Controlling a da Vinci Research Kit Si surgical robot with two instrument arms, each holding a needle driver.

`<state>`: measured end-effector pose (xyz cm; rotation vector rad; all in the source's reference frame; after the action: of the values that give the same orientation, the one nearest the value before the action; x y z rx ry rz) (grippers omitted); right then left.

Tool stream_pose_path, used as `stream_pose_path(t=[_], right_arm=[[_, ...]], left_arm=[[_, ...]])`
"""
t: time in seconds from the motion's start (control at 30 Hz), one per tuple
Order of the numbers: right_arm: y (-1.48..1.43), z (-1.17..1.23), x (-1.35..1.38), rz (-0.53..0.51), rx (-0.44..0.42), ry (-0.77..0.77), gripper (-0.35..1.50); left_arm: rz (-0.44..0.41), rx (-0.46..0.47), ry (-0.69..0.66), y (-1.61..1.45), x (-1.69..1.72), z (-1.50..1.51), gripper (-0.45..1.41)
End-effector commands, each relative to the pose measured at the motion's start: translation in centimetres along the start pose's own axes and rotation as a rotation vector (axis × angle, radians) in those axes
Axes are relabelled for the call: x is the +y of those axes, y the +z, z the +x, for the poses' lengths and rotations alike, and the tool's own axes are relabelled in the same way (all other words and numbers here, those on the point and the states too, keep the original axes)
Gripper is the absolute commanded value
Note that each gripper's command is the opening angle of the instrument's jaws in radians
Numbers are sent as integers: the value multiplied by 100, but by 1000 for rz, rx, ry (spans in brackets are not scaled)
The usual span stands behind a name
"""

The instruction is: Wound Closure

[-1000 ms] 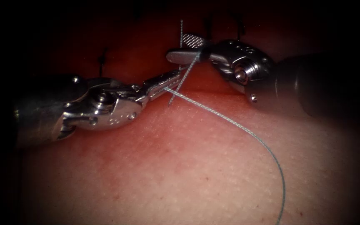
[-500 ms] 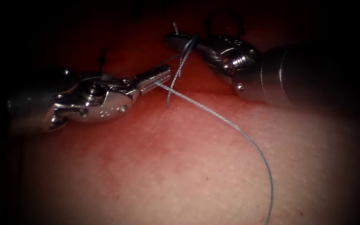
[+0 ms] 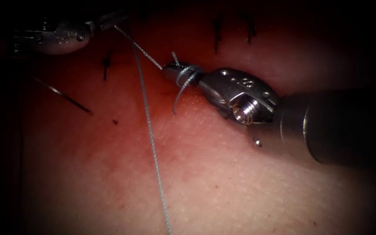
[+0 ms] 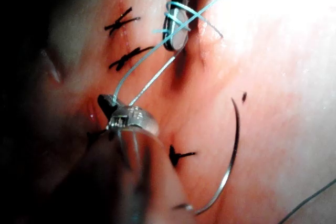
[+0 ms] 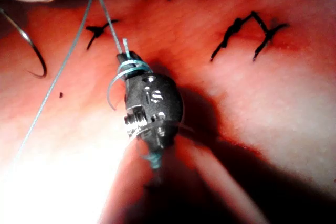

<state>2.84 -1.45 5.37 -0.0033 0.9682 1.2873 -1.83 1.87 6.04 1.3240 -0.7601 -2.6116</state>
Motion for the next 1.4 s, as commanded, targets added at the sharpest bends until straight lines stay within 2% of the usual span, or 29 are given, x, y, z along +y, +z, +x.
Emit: stream_pose_path(t=[0.03,0.1,0.43,0.67,0.77,1.07,1.4], right_arm=[[4,-7,-15,-31,7,-32,-35],[-2,-12,-24,-98,8,-99,-35],[-17,-19,-44,-112,-23,-179,-35],[-21,-27,-48,-119,-53,-188,-35],[-23,-30,-51,-121,-63,-191,-35],[-35,-37,-69,-127,-74,-197,-35],[-49,-40,-81,-124,-75,-211,-35]], left_arm=[[5,-6,-3,16,-6,-4,-45],[15,-25,-20,35,-12,-7,-45],[50,-63,-41,84,-24,-9,-45],[177,-93,9,96,-36,-24,-45],[200,-107,12,104,-44,-29,-45],[233,-162,23,140,-78,-35,-45],[256,-194,39,167,-106,-62,-45]])
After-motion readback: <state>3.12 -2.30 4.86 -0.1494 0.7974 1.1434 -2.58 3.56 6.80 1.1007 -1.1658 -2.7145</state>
